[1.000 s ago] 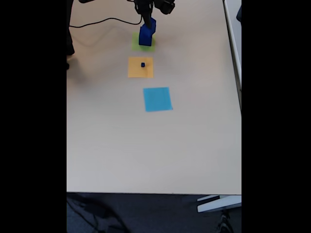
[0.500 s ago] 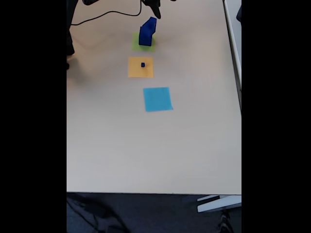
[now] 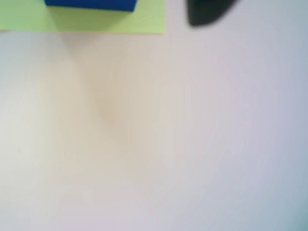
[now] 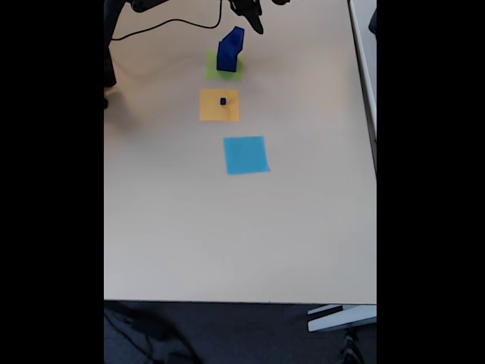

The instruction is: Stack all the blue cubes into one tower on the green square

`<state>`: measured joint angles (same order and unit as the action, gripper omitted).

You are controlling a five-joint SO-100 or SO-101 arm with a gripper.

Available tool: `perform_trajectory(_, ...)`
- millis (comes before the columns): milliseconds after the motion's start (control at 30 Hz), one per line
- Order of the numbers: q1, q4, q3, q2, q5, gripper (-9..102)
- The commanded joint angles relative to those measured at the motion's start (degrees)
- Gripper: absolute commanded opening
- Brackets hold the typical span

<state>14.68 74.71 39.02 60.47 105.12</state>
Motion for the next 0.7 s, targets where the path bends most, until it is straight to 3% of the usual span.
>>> perform_trajectory(0,0.7,-1.4,-2.8,0.2,0.2,24)
perform_trajectory(367,-0.2,11.8,-4.0,-0.8,4.0,20)
perform_trajectory(667,-3.0,2.5,-8.3,-0.3,-8.2,24)
